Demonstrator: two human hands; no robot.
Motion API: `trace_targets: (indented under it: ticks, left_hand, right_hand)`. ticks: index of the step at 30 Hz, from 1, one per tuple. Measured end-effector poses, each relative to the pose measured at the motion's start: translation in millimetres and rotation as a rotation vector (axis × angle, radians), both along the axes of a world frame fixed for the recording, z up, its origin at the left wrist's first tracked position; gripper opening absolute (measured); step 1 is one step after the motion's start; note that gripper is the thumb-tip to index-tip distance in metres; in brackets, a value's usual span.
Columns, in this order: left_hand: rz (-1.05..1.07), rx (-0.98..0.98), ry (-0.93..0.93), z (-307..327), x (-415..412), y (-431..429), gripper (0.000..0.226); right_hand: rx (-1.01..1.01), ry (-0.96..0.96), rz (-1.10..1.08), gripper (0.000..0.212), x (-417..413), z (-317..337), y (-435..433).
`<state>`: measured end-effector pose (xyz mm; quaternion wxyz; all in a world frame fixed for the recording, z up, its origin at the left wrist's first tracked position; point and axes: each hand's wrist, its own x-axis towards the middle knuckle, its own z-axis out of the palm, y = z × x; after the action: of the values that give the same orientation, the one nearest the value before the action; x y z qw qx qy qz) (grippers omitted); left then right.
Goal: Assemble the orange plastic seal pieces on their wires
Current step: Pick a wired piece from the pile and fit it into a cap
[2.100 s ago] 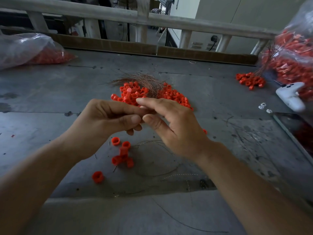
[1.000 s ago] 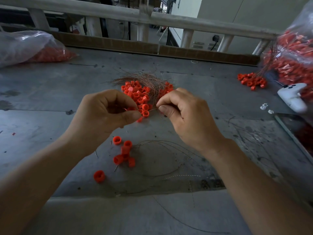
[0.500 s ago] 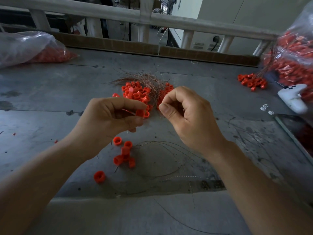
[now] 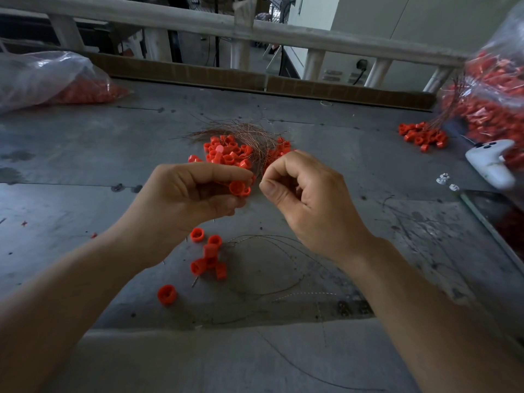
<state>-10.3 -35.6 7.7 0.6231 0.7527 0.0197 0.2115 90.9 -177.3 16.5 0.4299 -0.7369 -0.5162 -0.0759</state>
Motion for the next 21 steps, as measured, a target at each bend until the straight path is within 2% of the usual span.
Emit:
trace_targets:
  ticks: [11, 14, 21]
  left_hand:
    - [-0.024, 0.006, -0.022, -0.6, -0.6, 1.0, 0.027]
    - [-0.036, 0.003, -0.020, 0.2, -1.2, -0.3, 0.034]
    - [-0.104, -0.121, -0.009, 0.7, -2.1, 0.4, 0.034]
  right_hand:
    - [-0.012, -0.041, 0.024, 0.010, -1.7, -4.4, 4.0]
    - [-0.029, -0.050, 0.022, 0.009, -2.4, -4.2, 2.9]
    - [-0.061, -0.066, -0.010, 0.009, -2.1, -1.0, 0.0]
